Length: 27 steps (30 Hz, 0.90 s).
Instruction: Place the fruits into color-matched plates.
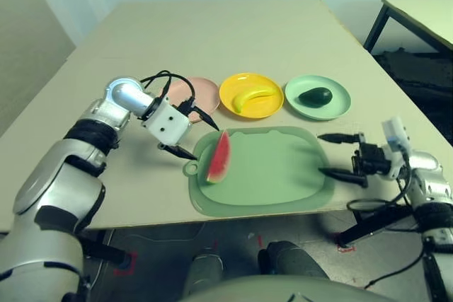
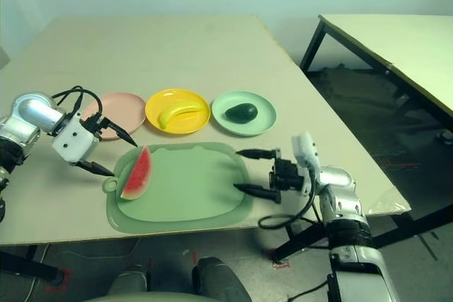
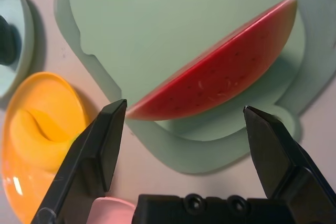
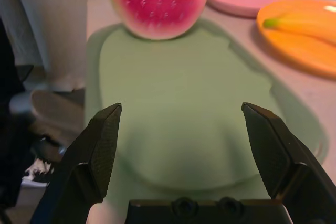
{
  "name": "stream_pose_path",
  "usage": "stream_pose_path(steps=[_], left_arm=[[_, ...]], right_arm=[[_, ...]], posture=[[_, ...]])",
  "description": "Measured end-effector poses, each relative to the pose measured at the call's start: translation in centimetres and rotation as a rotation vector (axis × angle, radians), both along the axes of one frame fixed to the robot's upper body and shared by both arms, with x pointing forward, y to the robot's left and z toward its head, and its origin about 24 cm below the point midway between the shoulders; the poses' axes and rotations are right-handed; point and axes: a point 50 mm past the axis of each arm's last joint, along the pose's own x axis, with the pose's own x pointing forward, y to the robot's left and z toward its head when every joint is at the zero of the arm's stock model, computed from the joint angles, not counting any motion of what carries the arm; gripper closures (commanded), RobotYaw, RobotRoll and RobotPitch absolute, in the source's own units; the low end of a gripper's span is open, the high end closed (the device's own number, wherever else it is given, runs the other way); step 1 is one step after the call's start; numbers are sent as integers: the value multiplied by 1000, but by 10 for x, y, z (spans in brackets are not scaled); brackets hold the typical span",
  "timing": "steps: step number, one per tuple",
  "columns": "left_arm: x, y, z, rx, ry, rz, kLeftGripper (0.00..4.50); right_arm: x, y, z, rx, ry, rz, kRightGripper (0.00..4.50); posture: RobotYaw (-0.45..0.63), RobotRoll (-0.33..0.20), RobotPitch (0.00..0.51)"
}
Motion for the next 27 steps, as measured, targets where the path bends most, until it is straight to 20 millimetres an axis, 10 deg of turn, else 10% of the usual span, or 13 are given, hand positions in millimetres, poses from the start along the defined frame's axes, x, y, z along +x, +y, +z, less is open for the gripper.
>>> stream_pose_path(steps=[27], left_arm=[[-6, -22, -46, 43, 91, -89, 0]], right_arm=[[7, 2, 3, 21, -3, -7, 40]], posture=[[-227, 0, 7]])
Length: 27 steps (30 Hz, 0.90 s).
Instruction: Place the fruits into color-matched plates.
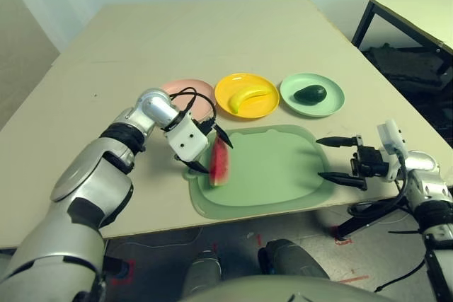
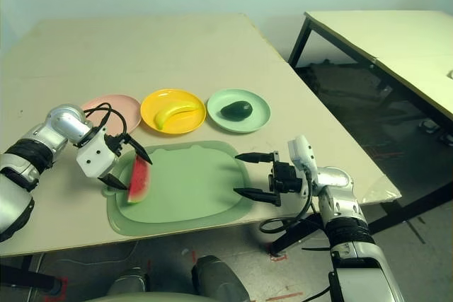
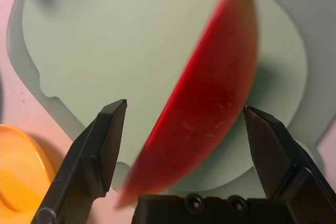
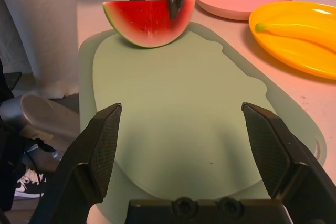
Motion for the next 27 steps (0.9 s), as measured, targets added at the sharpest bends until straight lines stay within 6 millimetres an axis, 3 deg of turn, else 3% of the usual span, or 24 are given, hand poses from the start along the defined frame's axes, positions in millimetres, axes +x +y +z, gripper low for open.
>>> stream_pose_path(steps=[3, 11, 17, 27], left_arm=[[-4, 0, -9, 7, 31, 6, 545], [-1, -1, -4, -4, 28, 31, 3034], [0, 0, -2, -9, 28, 45, 3354], [0, 0, -2, -9, 37, 55, 3354]], right_arm=[[0, -1, 0, 0, 3, -4, 0], [0, -2, 1, -1, 7, -11, 0], [1, 0, 1, -3, 12, -7, 0], [1, 0, 0, -8, 19, -15, 0]], posture=[[-224, 0, 4], [-219, 0, 4], [-222, 0, 5], [-225, 0, 4]])
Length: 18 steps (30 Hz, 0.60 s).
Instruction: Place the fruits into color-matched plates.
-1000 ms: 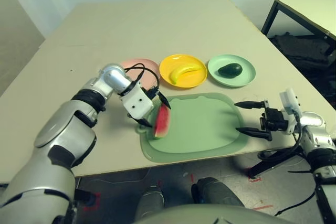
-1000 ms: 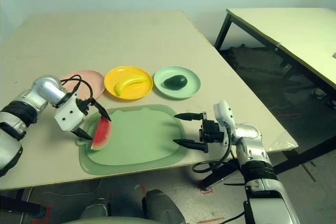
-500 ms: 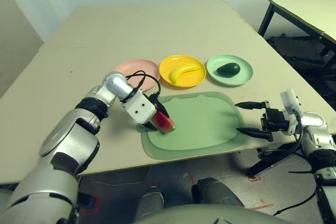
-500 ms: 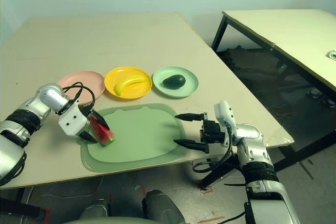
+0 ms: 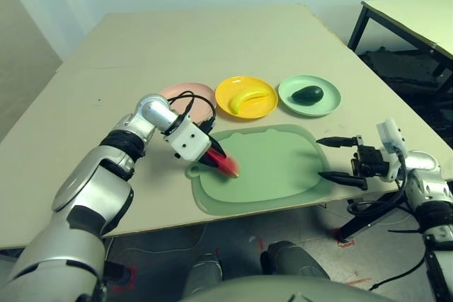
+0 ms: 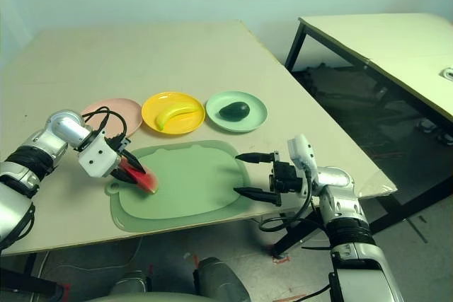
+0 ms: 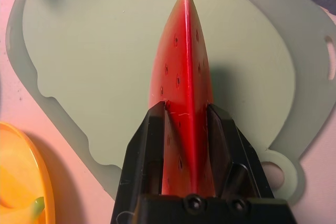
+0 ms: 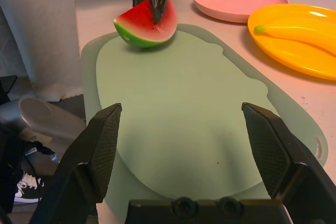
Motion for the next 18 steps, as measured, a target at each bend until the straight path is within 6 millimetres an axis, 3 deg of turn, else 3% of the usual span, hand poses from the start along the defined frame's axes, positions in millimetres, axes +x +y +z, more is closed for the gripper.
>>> stream_pose_path(steps=[18], left_arm=[[4, 7, 11, -30, 73, 112, 3376]], right_arm=[[2, 6, -1, 3, -2, 11, 0]], posture=[[-212, 0, 2]])
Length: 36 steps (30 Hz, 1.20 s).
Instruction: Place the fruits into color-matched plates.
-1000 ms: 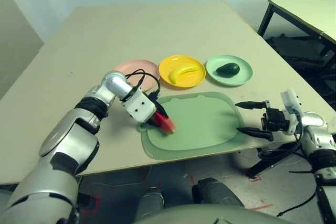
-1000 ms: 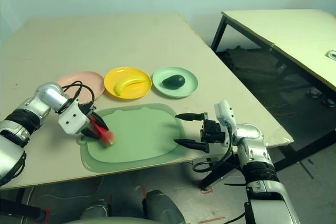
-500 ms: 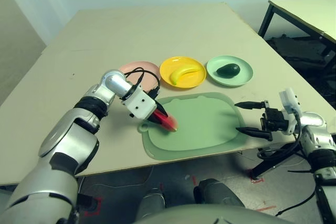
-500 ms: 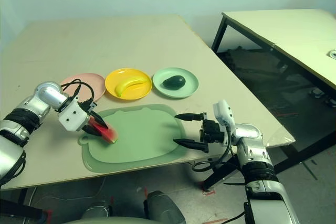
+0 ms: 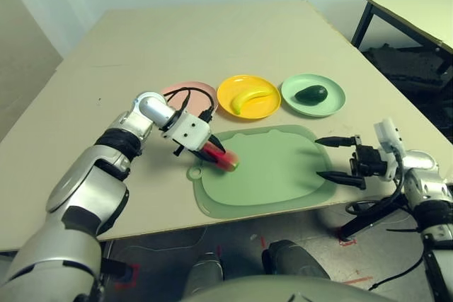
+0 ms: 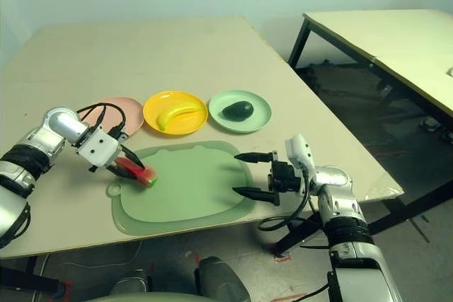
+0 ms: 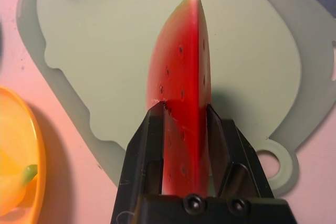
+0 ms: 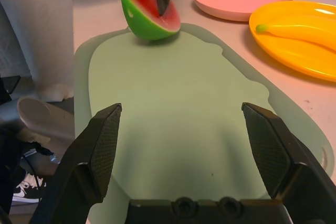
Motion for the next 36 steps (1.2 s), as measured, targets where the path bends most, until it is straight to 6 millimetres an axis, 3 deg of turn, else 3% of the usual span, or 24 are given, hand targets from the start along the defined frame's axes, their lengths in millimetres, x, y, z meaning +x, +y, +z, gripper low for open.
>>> stream_pose_path(steps=[36], left_arm=[[6, 3, 23, -34, -13, 37, 3381]], right_arm=[[0, 2, -1, 0, 2, 6, 0]], posture=[[-217, 0, 0]])
